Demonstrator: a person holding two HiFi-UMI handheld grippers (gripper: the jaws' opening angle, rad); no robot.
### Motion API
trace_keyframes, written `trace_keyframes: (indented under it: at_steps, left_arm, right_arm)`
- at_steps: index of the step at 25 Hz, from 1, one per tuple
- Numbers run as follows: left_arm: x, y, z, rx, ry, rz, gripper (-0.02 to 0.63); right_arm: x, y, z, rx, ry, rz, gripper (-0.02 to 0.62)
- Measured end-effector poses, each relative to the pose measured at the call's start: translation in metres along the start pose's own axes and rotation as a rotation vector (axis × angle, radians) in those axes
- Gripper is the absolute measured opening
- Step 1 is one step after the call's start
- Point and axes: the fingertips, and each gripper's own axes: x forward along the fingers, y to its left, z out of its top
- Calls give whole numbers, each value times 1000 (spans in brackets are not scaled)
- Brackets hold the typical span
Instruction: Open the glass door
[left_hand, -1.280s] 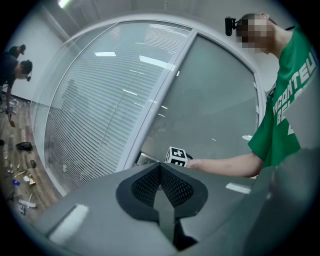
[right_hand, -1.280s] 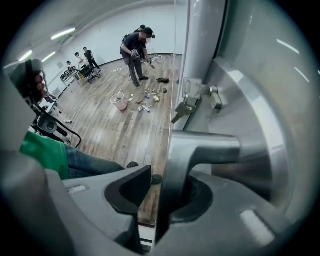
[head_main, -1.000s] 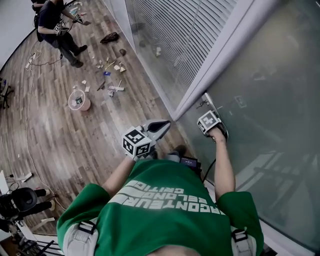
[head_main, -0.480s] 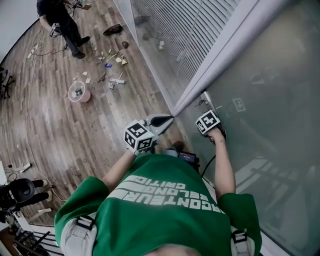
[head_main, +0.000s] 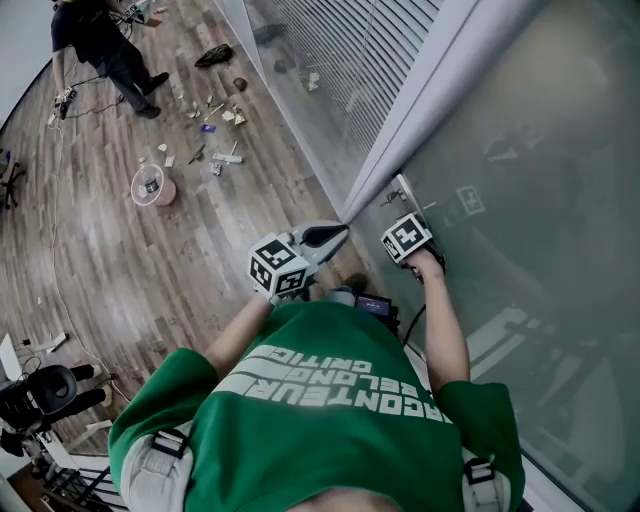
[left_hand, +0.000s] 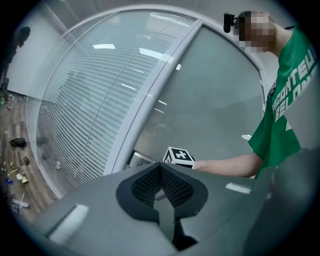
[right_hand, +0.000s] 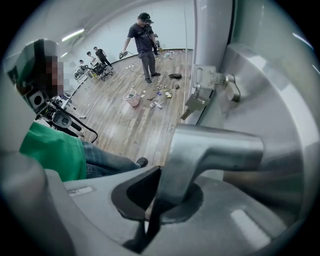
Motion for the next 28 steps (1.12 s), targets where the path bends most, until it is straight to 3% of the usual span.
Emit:
trace_keyframes:
  at_steps: [12,17,23,28]
  left_arm:
    - [14,9,0,-3,13,-12,16]
    - [18,17,-2,-5,22,-1,17]
    - [20,25,1,-9,23,8,17]
    - [21,24,6,-5,22,7,17]
  right_arm:
    - [7,-2,6,0,-92,-13,-8]
    - [12,-11,22,-25,-298,-97,-8]
    - [12,-7,32,-57,-416,-76,-8]
    - [5,-11,40,-47,-555,-186,-8]
